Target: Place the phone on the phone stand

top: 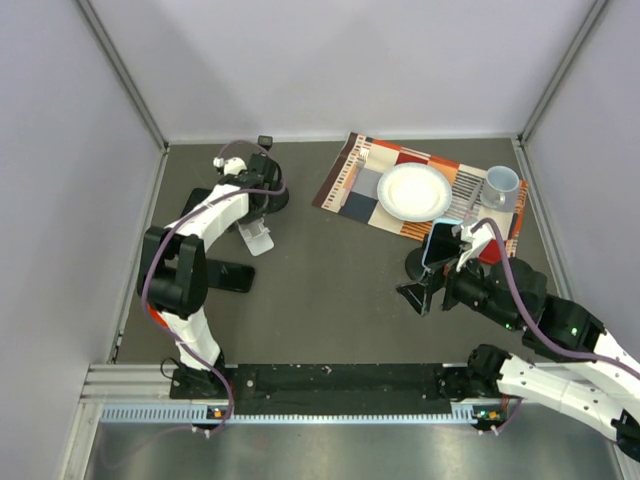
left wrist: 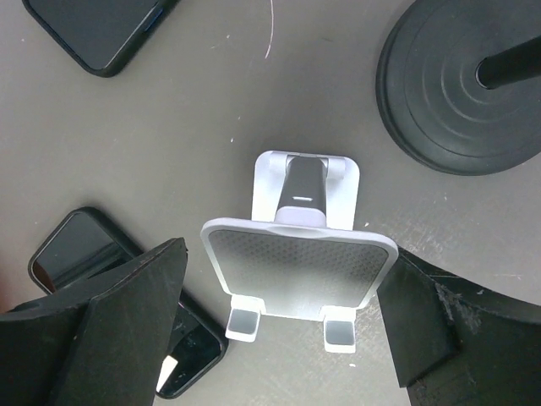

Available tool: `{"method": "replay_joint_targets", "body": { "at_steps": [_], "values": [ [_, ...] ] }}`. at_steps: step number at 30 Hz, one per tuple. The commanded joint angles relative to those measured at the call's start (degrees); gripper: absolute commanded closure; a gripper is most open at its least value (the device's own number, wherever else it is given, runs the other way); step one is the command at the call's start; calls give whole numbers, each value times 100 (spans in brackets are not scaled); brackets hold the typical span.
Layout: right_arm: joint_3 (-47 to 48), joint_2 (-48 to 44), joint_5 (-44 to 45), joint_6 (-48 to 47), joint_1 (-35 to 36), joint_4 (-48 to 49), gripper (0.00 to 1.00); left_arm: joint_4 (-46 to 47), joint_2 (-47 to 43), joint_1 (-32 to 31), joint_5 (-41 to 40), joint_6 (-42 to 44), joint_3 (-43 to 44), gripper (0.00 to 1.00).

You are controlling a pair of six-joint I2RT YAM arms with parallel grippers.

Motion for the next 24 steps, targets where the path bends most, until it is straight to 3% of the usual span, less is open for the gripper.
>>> {"method": "replay_joint_targets", "body": {
  "at_steps": [1, 2, 3, 6, 9, 10, 12, 16, 19, 24],
  "values": [
    [74, -42, 79, 4, 61, 44, 1, 410, -140, -94, 6, -106, -99, 8],
    [65, -60, 79, 56, 61, 44, 1, 454, -209, -103, -29, -62, -195, 11],
    [48, -104, 79, 74, 61, 44, 1, 619, -254, -137, -47, -9, -257, 24],
    [30, -183, 88, 75, 70, 44, 1, 822, -438, -208, -258, 96, -450, 49],
    [47, -253, 132, 57, 70, 26, 1, 946, -579, -295, -302, 333, -582, 59],
    [48, -271, 175, 48, 70, 9, 1, 998, -614, -340, -293, 421, -609, 81],
    [74, -289, 219, -22, 70, -26, 1, 999, -693, -558, -381, 597, -600, 100],
    [170, -341, 491, -127, 70, -140, 1, 1096, -799, -1173, -294, 1080, -425, 100],
    [258, -420, 780, -172, 70, -237, 1, 1183, -738, -1683, 303, 1397, -162, 100],
    [381, -885, 1572, -128, 61, -325, 1, 991, -316, -2562, 700, 1091, 313, 100]
  ]
}}
